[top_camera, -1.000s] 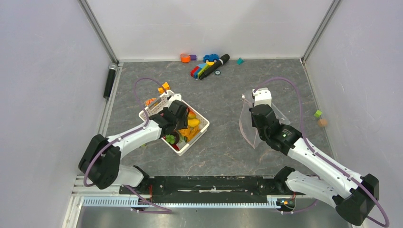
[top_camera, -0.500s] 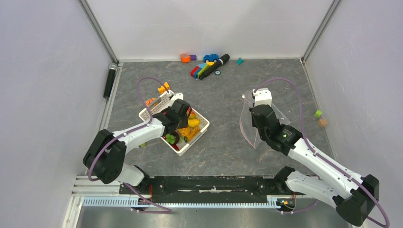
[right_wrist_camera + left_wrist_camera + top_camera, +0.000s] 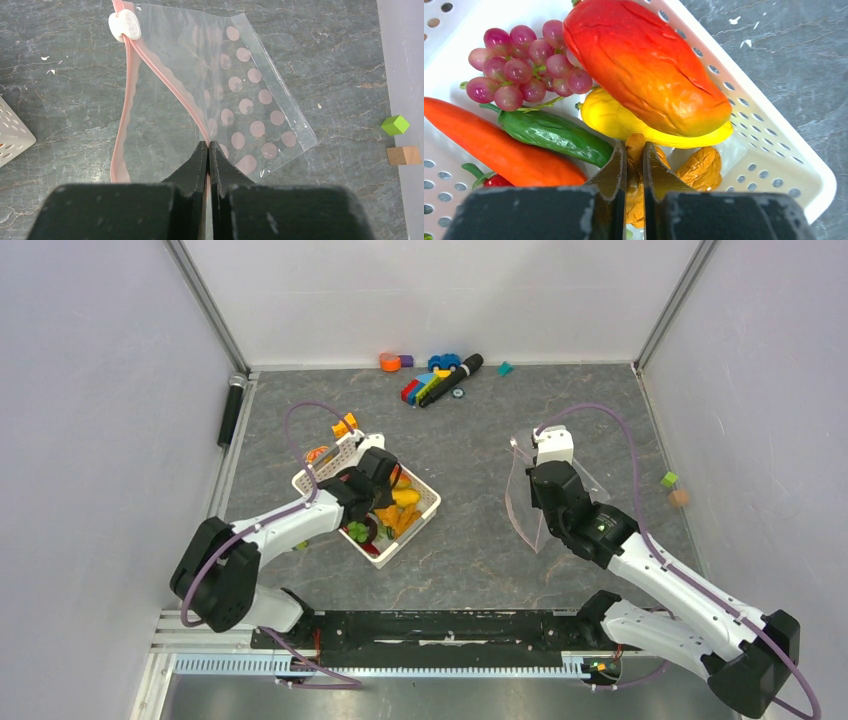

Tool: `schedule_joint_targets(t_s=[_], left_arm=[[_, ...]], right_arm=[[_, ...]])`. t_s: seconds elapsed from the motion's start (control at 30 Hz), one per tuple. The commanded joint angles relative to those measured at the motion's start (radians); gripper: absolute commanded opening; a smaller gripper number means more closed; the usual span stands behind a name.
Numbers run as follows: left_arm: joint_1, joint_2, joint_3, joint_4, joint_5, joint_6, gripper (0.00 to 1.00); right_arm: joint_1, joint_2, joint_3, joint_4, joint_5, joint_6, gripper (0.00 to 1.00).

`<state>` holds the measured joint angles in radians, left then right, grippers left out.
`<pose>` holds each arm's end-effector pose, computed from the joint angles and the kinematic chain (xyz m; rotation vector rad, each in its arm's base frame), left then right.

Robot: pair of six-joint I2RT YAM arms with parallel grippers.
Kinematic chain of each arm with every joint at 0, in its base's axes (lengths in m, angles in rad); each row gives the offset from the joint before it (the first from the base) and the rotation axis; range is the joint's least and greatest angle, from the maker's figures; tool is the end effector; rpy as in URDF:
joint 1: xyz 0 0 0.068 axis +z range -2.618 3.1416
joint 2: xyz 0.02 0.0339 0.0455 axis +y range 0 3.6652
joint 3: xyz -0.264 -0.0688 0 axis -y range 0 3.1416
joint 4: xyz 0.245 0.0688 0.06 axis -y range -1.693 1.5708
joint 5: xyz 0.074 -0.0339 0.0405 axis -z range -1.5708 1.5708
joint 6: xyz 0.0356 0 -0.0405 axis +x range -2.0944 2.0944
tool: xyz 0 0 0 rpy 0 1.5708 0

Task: Place the food in the zip-top bag and seal the zipper
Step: Pick up the fake vegetable from the bin.

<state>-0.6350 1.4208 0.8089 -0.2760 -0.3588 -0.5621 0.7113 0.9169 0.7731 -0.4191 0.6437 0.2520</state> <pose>0.2355 -0.1580 0.1997 -0.0666 2.3862 -0.1201 0.1633 0.1125 0.2926 -0.0962 2.0104 -0.0793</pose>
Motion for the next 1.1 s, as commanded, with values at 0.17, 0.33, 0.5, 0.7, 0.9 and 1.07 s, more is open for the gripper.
schedule_joint_targets(t_s=[0.17,0.33,0.5,0.7,0.9,1.07], left_arm=[[0.004,-0.200,-0.022,0.002,-0.055,0.022,0.02],[0.004,-0.281,-0.019,-0.040,-0.107,0.049,0.02],[0.004,-0.360,-0.036,-0.051,-0.141,0.081,0.02],[0.004,-0.433,-0.036,-0.081,-0.200,0.102,0.02],[0.004,-0.488,-0.039,-0.081,-0.183,0.088,0.02],[0.004,-0.537,-0.030,-0.069,-0.146,0.074,0.02]], right_arm=[[-0.003,-0.030,-0.003,0.032,-0.008,-0.014,0.05],[-0.003,-0.028,0.002,0.029,-0.017,-0.023,0.05],[-0.003,-0.030,-0.001,0.030,-0.022,-0.025,0.04],[-0.003,-0.029,0.003,0.025,-0.030,-0.031,0.04],[-0.003,-0.041,0.000,0.023,-0.037,-0.032,0.04],[-0.004,-0.035,0.006,0.024,-0.073,-0.036,0.04]])
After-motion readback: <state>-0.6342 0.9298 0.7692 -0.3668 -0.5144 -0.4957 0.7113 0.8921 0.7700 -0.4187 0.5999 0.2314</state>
